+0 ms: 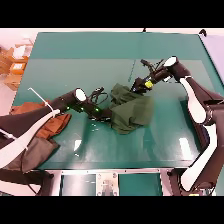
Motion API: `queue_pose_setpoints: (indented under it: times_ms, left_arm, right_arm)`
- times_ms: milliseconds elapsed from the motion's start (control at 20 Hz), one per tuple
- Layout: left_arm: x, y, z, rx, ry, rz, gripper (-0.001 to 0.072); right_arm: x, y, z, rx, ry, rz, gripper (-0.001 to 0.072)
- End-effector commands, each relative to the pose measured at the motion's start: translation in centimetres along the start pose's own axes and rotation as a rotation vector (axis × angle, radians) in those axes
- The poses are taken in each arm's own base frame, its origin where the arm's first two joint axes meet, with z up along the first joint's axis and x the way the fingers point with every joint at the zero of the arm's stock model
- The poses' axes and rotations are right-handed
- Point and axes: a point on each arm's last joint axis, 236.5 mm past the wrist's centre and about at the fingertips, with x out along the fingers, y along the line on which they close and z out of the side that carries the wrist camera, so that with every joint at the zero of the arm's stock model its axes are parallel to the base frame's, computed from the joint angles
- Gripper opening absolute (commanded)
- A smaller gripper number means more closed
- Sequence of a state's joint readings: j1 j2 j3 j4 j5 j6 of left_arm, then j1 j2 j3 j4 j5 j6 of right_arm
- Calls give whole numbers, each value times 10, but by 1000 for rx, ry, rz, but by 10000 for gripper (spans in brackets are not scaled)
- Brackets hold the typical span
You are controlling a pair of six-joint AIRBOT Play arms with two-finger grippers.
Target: Fold the shirts.
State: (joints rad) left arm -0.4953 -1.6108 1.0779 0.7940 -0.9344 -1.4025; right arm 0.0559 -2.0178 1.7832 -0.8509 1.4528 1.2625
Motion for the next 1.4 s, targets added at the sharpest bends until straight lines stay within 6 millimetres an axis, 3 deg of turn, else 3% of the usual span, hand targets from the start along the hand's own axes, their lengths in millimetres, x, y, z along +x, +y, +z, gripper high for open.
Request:
queue_pose_setpoints:
  times_ms: [0, 100, 250, 350, 500, 650, 750, 850, 900, 1000, 1050, 1150, 1200, 1250, 1350]
  left_arm:
    - [-1, -4, -6, 31, 17, -6, 25]
    - [-16, -6, -5, 87, -3, 24, 25]
    - [-64, 0, 5, 134, -81, 109, 25]
    - [-97, 15, 6, 134, -110, 171, 25]
    - [-144, 39, 9, 100, -168, 237, 25]
    - [-159, 61, 0, 63, -134, 273, 25]
    - [-185, 59, 6, 78, -181, 297, 25]
    - [-246, 39, 31, 157, -334, 362, 24]
    - [-287, 22, 44, 209, -440, 409, 24]
    - [-395, -29, 58, 286, -725, 488, 24]
    - [-446, -56, 55, 311, -862, 508, 25]
    - [-543, -111, 29, 364, -1130, 522, 25]
    - [-582, -138, 10, 398, -1245, 509, 25]
    - [-611, -159, -9, 429, -1332, 493, 25]
    - [-648, -188, -42, 476, -1463, 462, 24]
  right_arm:
    - [13, 18, -8, -62, 60, 17, 20]
    - [2, 26, -2, -89, 40, 17, 19]
    - [-43, 50, 20, -153, -62, 0, 17]
    - [-75, 68, 30, -201, -149, -22, 17]
    - [-122, 85, 31, -238, -245, -47, 17]
    - [-159, 91, 28, -250, -317, -77, 15]
    - [-202, 101, 26, -263, -417, -105, 14]
    - [-260, 121, 17, -294, -564, -143, 15]
    - [-289, 131, 9, -308, -635, -171, 15]
    - [-349, 153, -13, -338, -795, -238, 16]
    - [-380, 165, -28, -336, -883, -270, 16]
    - [-437, 193, -60, -356, -1066, -345, 16]
    - [-461, 207, -77, -370, -1152, -382, 16]
    - [-483, 224, -95, -390, -1236, -422, 16]
    - [-512, 254, -125, -433, -1364, -480, 16]
